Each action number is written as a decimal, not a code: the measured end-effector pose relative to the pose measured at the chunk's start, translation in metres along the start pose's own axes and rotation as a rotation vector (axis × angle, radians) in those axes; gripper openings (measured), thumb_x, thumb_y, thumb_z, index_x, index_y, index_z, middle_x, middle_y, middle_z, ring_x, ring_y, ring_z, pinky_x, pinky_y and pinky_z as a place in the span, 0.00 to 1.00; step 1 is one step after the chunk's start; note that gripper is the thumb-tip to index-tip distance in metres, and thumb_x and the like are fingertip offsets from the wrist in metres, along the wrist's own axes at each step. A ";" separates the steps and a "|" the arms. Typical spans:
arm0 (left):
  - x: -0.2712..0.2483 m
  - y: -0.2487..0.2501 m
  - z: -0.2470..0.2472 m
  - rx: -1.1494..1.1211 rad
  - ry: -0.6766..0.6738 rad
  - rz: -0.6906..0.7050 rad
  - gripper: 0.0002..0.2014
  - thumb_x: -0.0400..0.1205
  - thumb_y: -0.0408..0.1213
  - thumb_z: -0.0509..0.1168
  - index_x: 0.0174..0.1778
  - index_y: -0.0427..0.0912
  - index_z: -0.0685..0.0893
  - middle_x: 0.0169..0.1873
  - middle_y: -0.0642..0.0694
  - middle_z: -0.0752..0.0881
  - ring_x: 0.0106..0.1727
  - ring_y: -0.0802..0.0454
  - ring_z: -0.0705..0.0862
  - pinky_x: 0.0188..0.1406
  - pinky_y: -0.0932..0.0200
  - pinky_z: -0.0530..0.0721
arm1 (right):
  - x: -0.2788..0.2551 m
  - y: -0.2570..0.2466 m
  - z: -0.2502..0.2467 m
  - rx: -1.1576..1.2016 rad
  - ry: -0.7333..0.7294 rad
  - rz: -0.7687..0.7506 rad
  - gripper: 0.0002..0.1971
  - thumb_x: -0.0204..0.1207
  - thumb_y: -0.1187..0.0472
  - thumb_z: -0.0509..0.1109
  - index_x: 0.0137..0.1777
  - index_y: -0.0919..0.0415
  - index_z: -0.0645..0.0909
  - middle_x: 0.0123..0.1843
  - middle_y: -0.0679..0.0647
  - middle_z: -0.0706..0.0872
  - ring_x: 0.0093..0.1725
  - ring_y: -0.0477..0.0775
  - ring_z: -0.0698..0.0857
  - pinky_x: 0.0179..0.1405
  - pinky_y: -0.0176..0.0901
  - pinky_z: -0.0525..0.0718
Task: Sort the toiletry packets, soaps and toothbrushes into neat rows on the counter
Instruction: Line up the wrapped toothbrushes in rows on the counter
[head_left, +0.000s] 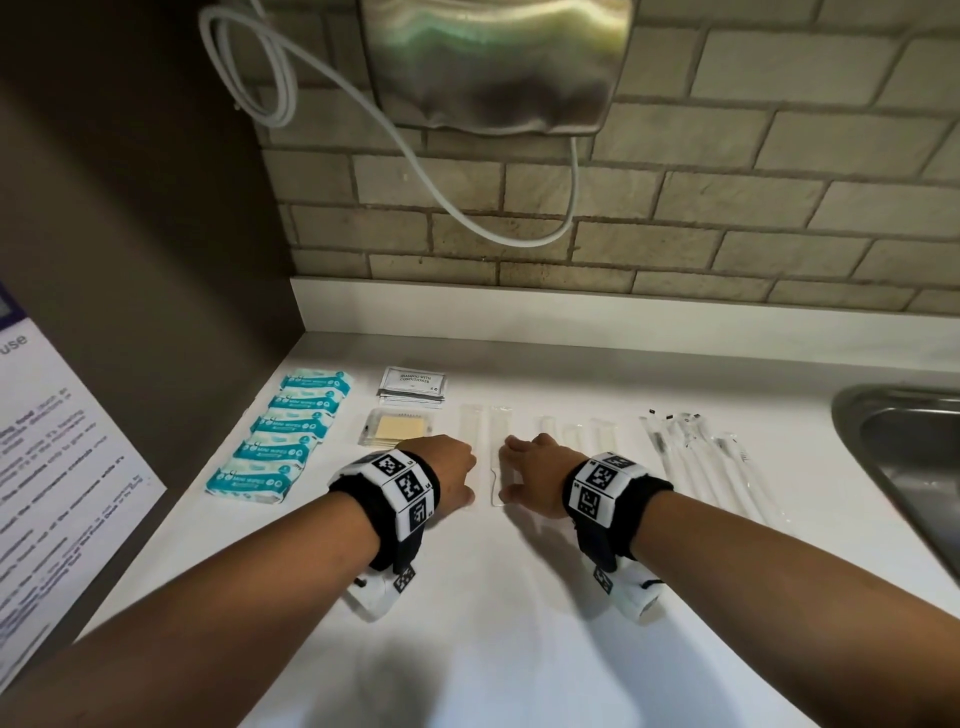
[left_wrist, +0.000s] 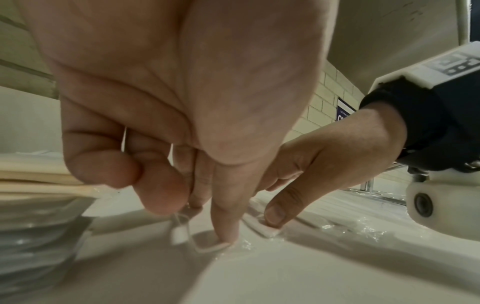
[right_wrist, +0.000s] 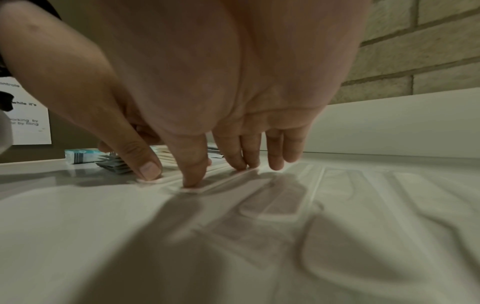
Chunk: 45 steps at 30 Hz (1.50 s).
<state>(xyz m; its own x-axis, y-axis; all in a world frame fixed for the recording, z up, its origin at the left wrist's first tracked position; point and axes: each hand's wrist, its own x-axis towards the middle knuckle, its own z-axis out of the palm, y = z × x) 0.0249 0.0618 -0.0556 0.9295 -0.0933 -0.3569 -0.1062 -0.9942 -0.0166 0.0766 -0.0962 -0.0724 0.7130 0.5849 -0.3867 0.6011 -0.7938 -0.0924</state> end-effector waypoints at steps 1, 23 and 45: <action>0.000 0.000 0.000 -0.004 -0.005 0.003 0.13 0.81 0.49 0.61 0.53 0.45 0.80 0.60 0.48 0.84 0.56 0.43 0.83 0.52 0.52 0.83 | 0.000 0.000 0.000 0.003 -0.003 0.001 0.26 0.80 0.45 0.61 0.73 0.59 0.70 0.76 0.50 0.69 0.72 0.60 0.68 0.66 0.60 0.76; 0.014 0.068 -0.019 -0.028 0.121 0.172 0.24 0.84 0.51 0.58 0.74 0.45 0.74 0.75 0.46 0.74 0.76 0.41 0.70 0.72 0.46 0.69 | -0.047 0.058 -0.006 -0.056 0.007 0.121 0.26 0.79 0.47 0.62 0.76 0.52 0.72 0.76 0.52 0.75 0.76 0.58 0.69 0.74 0.55 0.72; 0.015 0.069 -0.009 -0.021 -0.037 0.097 0.29 0.87 0.51 0.53 0.83 0.42 0.59 0.86 0.47 0.53 0.86 0.45 0.48 0.83 0.45 0.52 | -0.032 0.055 -0.001 -0.004 -0.019 0.030 0.28 0.82 0.54 0.61 0.80 0.61 0.63 0.86 0.55 0.58 0.77 0.63 0.72 0.71 0.58 0.75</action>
<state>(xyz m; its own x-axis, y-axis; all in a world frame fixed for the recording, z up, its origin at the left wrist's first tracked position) 0.0345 -0.0082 -0.0531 0.9016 -0.1875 -0.3899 -0.1873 -0.9815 0.0389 0.0873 -0.1581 -0.0649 0.7238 0.5576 -0.4064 0.5812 -0.8102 -0.0764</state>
